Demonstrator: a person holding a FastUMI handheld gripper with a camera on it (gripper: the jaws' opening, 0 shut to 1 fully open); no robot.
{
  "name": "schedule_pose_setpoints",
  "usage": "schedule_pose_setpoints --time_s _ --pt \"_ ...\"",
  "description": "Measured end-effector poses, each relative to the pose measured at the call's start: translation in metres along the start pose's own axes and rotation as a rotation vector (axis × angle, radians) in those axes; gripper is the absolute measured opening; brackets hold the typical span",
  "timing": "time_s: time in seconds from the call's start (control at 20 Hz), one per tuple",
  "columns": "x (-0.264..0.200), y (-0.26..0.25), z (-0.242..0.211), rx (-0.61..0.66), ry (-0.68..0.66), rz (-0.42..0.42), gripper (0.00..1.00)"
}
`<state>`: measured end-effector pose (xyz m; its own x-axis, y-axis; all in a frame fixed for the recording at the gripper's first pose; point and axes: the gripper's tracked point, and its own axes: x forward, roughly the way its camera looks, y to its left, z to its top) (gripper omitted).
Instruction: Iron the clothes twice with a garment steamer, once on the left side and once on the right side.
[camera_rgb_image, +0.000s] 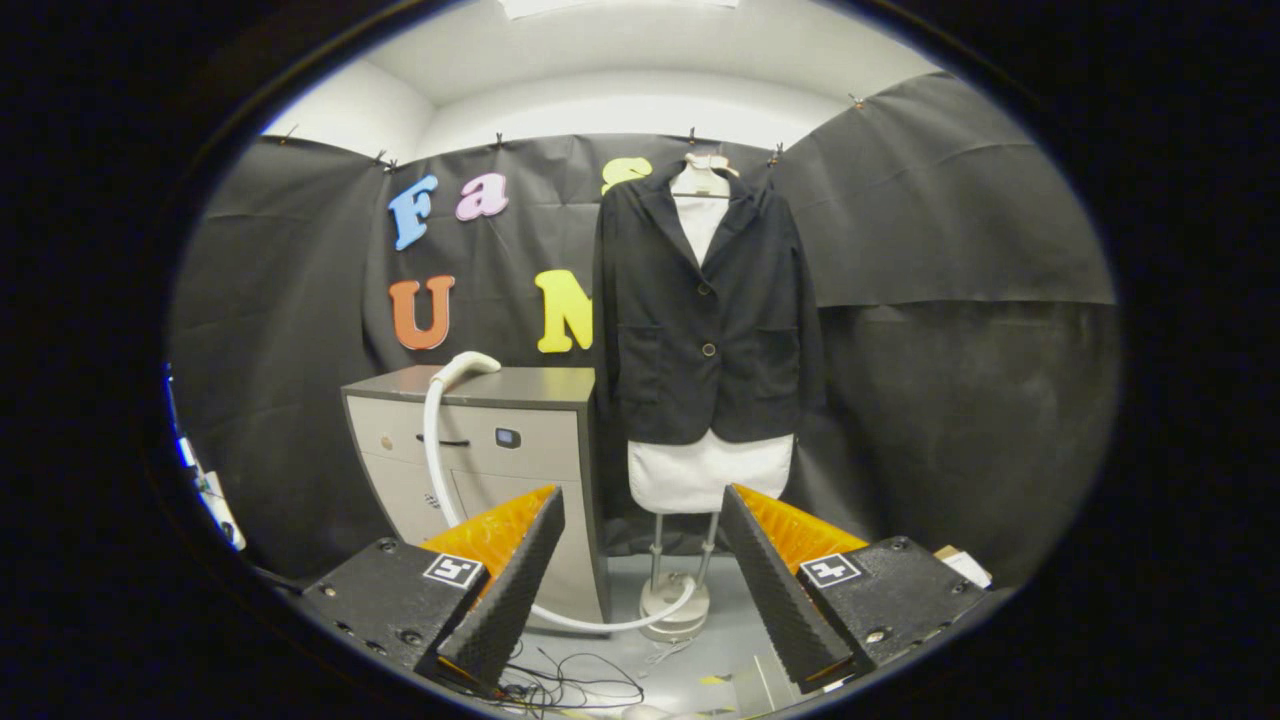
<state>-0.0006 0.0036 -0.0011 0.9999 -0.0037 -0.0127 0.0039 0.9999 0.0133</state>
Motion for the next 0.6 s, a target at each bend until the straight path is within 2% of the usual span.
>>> schedule_pose_setpoints --time_s 0.35,0.6 --pt "0.015 0.012 0.020 0.029 0.015 0.008 1.00" --pt "0.051 0.046 0.071 0.019 -0.008 0.055 1.00"
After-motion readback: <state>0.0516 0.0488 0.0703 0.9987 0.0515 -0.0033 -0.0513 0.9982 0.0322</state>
